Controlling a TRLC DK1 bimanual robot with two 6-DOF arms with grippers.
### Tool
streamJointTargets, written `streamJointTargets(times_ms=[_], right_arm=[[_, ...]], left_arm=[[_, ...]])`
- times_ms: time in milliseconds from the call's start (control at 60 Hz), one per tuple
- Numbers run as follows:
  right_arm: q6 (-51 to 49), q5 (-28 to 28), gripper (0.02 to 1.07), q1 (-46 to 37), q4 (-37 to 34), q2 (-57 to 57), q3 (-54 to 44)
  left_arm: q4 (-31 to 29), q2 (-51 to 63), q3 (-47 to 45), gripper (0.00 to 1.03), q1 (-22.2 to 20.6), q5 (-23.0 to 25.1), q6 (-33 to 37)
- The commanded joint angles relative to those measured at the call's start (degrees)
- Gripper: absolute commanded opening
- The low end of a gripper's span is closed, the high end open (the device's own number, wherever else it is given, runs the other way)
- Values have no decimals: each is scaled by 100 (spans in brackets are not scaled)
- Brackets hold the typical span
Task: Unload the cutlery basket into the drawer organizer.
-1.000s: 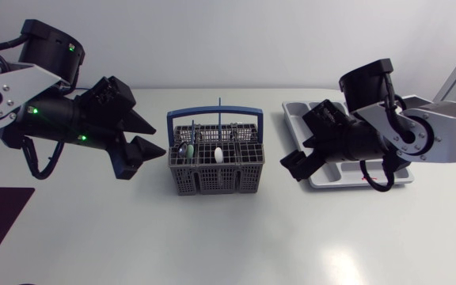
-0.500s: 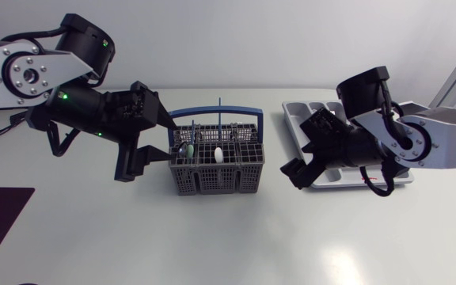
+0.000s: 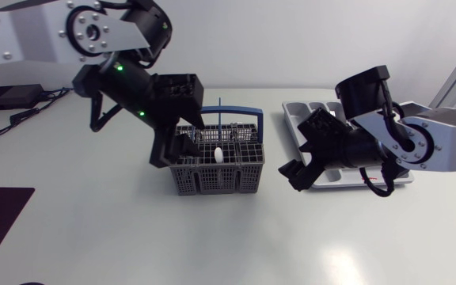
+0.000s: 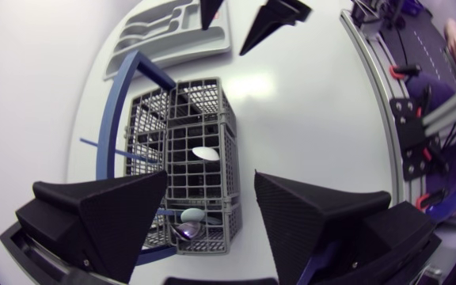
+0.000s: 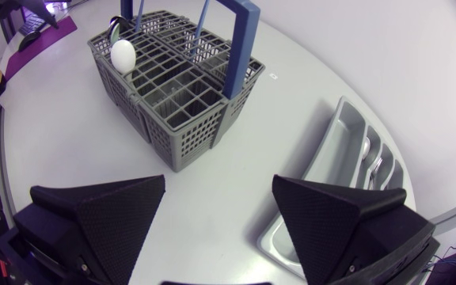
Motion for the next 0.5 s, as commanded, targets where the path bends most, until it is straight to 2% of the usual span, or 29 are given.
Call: streamJointTargets(times_ms=[0,150,250,417,483], right_arm=[[-86,-23,100,78,-34,-127,-255],[-42,-23,100,131,-25,-136,-352],[11,-23,100,210,-25,-154,-405],[90,4,100,289,-16,-251,-484],[125,12,100,298,-25,-347,-536]], left_arm=[[-369,451,461,91,-5,-95,-1342],[-483,644,470,88,21,-87,-2731],[-510,767,514,85,74,80,-3557],[-492,873,593,85,-67,230,-4357],[-307,908,558,81,-128,247,-4638]])
